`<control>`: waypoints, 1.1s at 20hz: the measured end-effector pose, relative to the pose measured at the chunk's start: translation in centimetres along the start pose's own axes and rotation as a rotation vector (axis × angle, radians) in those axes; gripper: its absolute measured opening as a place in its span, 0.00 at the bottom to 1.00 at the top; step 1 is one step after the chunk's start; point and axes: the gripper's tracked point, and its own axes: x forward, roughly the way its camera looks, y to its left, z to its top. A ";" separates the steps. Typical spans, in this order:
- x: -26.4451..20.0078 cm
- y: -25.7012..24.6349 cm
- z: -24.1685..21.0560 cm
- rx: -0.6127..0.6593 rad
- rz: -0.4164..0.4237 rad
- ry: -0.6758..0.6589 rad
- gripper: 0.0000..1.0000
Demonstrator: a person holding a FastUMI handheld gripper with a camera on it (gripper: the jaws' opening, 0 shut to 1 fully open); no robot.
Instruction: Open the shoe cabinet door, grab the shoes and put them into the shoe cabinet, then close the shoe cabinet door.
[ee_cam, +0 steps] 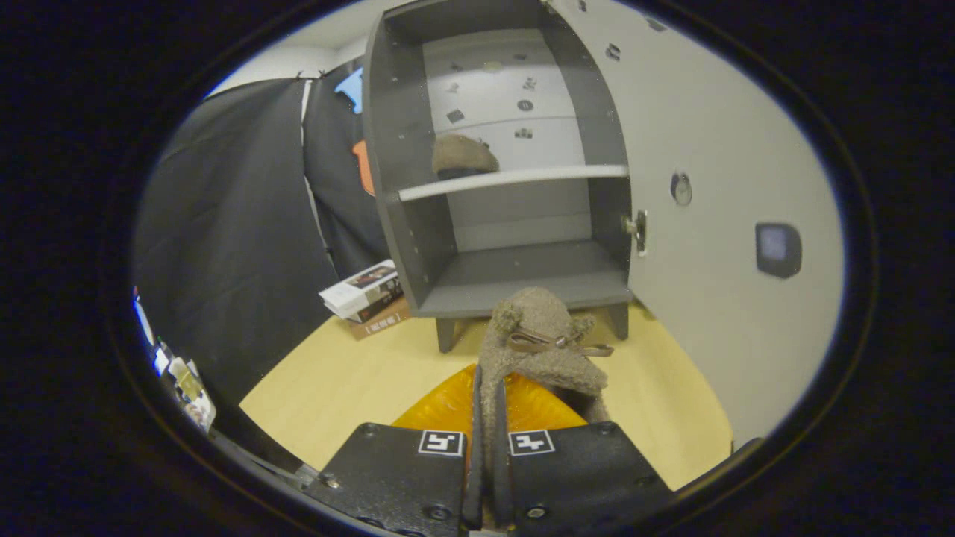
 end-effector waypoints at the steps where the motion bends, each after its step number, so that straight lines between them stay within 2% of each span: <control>1: -1.3 0.5 1.7 -0.027 0.007 -0.022 0.09; 6: -6.2 1.8 9.2 -0.150 0.011 -0.138 0.09; 11: -10.5 3.0 15.9 -0.144 0.042 -0.227 0.09; 14: -11.7 2.6 20.4 -0.183 0.006 -0.287 0.09; 18: -10.4 1.5 26.8 -0.190 -0.042 -0.355 0.08; 22: -5.4 0.5 31.6 -0.151 -0.062 -0.342 0.08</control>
